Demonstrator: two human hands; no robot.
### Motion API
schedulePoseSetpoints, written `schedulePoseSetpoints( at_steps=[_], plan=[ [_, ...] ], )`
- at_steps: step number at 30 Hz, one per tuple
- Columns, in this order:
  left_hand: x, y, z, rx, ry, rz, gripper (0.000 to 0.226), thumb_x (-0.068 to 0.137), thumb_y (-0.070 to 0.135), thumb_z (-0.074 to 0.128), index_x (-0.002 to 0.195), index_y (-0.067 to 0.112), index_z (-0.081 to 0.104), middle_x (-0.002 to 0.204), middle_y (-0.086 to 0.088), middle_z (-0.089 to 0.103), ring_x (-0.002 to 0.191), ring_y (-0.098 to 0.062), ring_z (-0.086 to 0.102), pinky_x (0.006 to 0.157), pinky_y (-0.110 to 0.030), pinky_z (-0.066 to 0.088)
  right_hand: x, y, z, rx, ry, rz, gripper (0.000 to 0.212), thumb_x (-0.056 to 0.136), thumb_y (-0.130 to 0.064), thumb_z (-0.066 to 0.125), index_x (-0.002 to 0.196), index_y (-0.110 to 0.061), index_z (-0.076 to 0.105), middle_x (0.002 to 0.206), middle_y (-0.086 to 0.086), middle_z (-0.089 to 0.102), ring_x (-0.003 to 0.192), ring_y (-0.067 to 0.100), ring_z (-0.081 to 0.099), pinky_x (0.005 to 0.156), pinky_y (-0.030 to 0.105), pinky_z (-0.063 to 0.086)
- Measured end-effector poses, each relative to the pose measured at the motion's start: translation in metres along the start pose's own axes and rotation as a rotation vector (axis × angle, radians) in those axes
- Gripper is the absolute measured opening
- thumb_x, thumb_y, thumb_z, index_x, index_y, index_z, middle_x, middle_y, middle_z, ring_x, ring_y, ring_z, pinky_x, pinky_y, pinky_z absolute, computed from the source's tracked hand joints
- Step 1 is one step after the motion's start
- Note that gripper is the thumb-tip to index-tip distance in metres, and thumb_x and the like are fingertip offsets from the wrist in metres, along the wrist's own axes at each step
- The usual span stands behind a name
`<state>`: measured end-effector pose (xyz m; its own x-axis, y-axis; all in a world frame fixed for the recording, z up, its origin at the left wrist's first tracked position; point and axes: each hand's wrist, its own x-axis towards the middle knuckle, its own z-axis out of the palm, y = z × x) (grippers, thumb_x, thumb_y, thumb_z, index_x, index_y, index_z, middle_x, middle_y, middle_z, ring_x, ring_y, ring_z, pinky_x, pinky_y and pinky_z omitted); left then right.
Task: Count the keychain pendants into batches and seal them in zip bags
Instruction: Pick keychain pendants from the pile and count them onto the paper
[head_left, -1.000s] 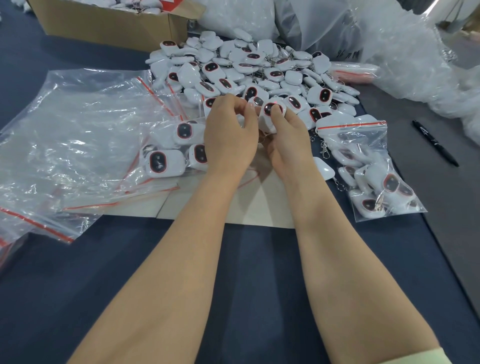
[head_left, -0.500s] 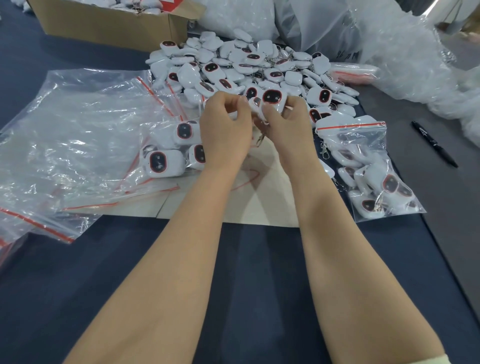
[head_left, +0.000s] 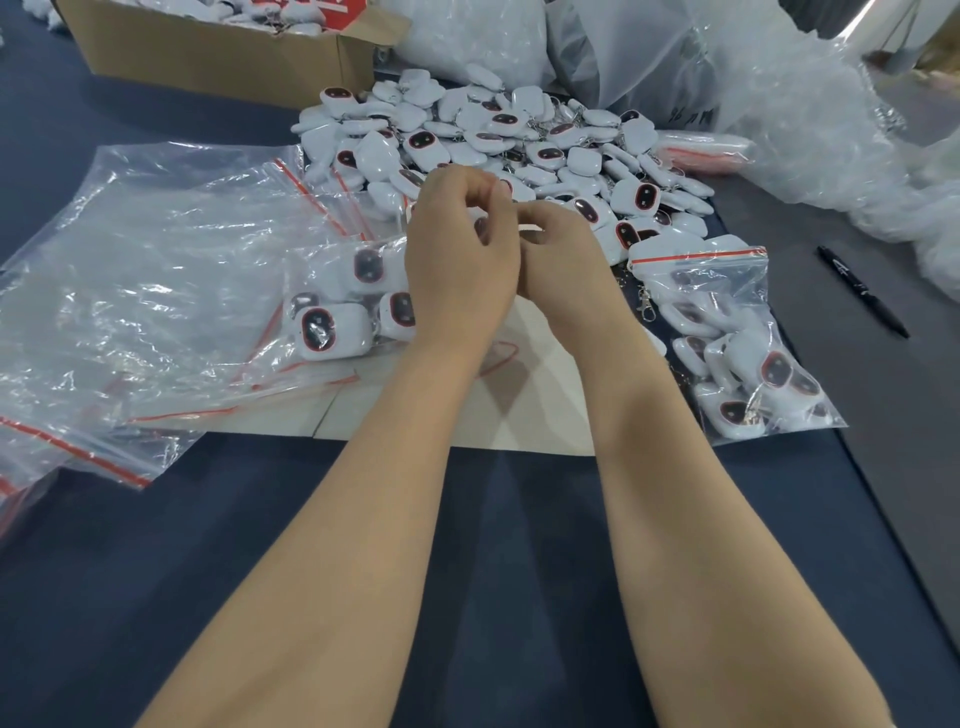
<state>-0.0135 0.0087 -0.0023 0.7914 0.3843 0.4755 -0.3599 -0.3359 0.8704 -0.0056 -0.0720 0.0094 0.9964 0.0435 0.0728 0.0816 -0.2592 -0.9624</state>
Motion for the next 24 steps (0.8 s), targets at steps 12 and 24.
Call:
schedulePoseSetpoints(
  at_steps=[12,24],
  plan=[
    [-0.001,-0.001,-0.001,0.072,0.043,0.089,0.012,0.091,0.011,0.052,0.088,0.003,0.06,0.093,0.0,0.06,0.088,-0.01,0.053,0.079,-0.013,0.038,-0.007,0.0,-0.001,-0.195,-0.163,-0.112,0.033,0.085,0.008,0.046,0.079,-0.018,0.066,0.054,-0.016,0.062,0.053,-0.005,0.053,0.053,0.008,0.04],
    [0.002,-0.019,0.006,0.137,-0.051,-0.084,0.01,0.092,0.019,0.053,0.091,0.012,0.061,0.097,0.002,0.062,0.085,-0.006,0.05,0.075,-0.014,0.033,0.022,0.053,0.008,-1.036,0.002,-0.076,0.046,0.09,-0.026,0.052,0.135,-0.026,0.046,0.159,0.005,0.021,0.149,0.027,0.002,0.12,0.043,0.01]
  ],
)
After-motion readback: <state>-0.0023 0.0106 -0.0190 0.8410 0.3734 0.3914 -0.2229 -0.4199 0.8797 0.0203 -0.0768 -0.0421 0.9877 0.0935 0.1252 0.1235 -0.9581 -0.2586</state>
